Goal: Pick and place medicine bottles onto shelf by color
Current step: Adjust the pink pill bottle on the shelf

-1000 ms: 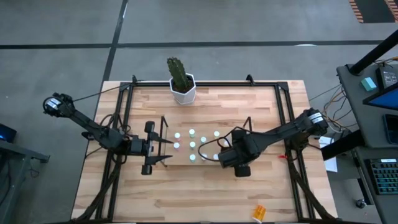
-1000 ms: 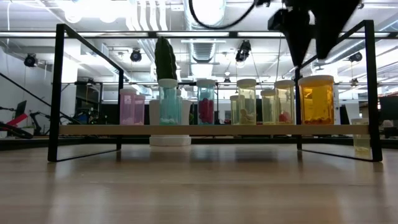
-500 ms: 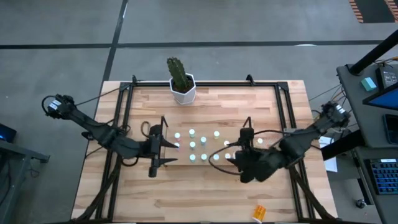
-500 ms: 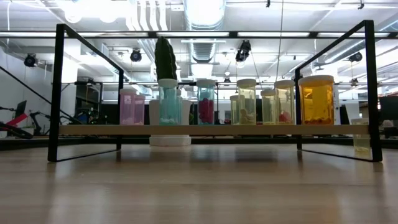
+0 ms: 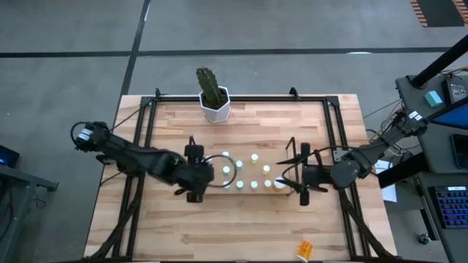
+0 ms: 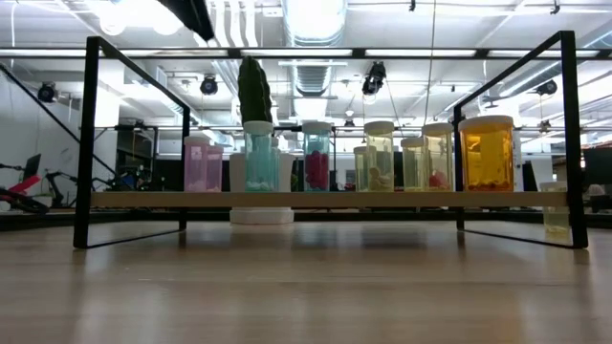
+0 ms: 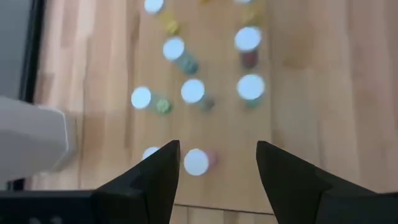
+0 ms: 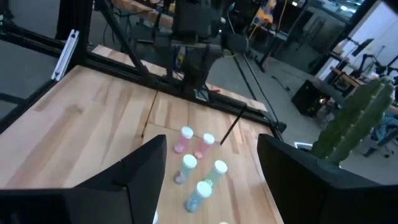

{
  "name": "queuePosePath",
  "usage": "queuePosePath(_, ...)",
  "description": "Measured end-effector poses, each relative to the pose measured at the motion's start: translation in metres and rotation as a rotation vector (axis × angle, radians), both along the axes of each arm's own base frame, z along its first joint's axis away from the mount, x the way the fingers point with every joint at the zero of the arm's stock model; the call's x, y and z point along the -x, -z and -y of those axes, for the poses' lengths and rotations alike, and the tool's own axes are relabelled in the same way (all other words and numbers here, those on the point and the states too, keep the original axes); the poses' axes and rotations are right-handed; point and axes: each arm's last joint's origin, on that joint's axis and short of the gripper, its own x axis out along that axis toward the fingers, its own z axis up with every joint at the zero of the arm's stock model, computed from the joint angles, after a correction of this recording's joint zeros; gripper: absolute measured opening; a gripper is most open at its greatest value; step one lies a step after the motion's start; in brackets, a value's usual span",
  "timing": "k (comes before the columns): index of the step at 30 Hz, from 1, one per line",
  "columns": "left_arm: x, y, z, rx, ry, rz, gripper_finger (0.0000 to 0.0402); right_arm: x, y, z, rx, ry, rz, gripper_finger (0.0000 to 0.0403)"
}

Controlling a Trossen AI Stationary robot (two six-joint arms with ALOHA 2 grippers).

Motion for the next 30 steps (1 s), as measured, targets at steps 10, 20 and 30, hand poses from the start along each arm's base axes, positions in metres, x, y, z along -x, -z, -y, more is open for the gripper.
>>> queuePosePath(10,-0.029,0.031,-0.020,0.048,-0.041,-0.168,0.0196,0.019,0.031,0.012,0.046,-0.069,0.128,0.0240)
queuePosePath(20,-0.038,0.046,-0.020,0.042,-0.062,-0.216,0.0196,0.045,0.032,0.028,0.041,-0.100,0.242,0.0237)
queuePosePath(30,-0.038,0.073,-0.024,0.050,-0.162,-0.287,0.0196,0.054,0.034,0.034,0.038,-0.096,0.265,0.0237)
